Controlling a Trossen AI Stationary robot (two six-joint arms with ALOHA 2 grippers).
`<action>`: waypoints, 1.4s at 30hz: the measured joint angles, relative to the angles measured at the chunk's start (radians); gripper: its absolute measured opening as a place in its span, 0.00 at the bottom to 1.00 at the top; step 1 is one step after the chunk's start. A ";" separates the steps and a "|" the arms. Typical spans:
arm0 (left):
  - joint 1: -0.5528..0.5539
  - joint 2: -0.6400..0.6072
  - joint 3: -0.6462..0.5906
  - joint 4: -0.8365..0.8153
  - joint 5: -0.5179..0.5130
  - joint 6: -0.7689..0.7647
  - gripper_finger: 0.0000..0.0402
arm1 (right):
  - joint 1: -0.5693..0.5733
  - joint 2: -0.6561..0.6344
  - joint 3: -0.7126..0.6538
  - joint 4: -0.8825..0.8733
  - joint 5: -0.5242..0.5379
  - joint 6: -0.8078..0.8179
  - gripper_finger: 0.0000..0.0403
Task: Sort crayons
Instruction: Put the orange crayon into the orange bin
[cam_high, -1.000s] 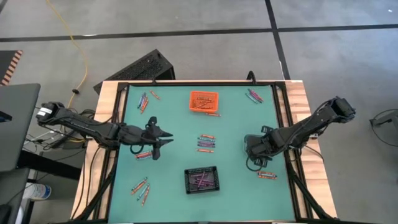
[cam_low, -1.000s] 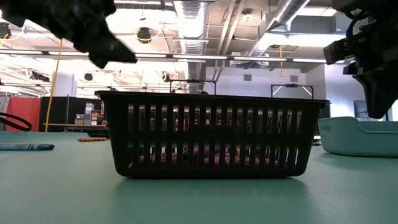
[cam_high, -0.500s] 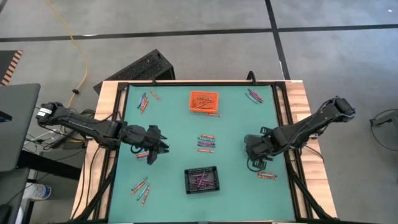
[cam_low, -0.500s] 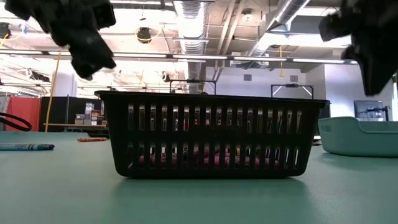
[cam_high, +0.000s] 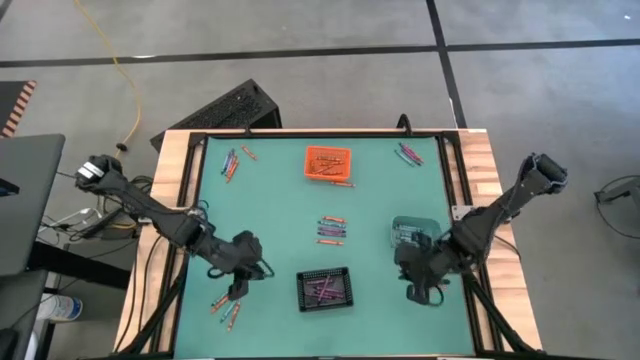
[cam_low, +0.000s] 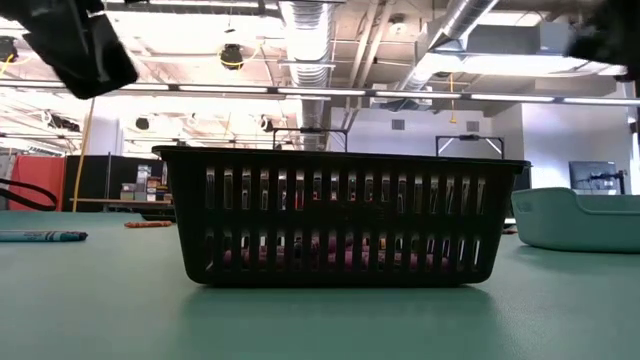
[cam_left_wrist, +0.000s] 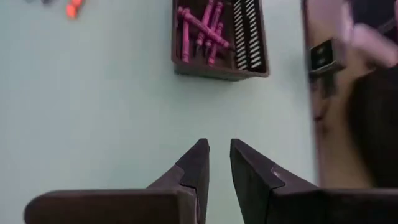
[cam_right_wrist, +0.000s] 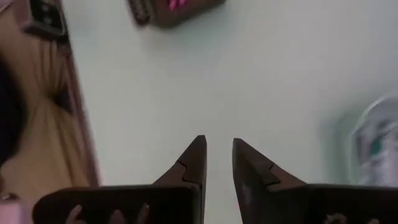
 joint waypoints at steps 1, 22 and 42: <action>-0.006 0.015 0.000 0.008 -0.033 0.044 0.13 | 0.028 0.009 -0.007 0.002 -0.001 0.030 0.18; 0.033 0.135 -0.001 0.251 -0.098 0.339 0.13 | 0.018 0.294 -0.036 -0.181 -0.032 0.055 0.18; 0.033 0.135 -0.001 0.249 -0.074 0.332 0.13 | -0.038 0.294 -0.136 -0.043 -0.081 0.086 0.18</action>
